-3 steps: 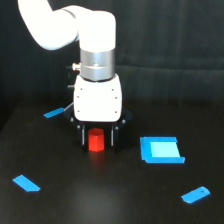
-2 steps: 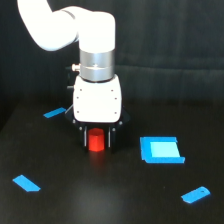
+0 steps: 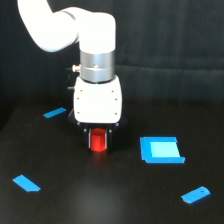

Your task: Pick up the red object from the table

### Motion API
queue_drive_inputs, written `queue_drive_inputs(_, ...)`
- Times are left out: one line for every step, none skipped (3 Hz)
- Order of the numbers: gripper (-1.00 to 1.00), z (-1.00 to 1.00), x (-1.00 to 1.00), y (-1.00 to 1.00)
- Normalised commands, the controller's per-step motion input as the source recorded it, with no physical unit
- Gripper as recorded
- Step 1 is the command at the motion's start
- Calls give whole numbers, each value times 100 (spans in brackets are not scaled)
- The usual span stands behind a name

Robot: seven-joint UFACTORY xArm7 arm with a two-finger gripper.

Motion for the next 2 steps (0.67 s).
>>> queue_drive_inputs(-100,95,-15,-3)
queue_drive_inputs(-100,94,-28,-12)
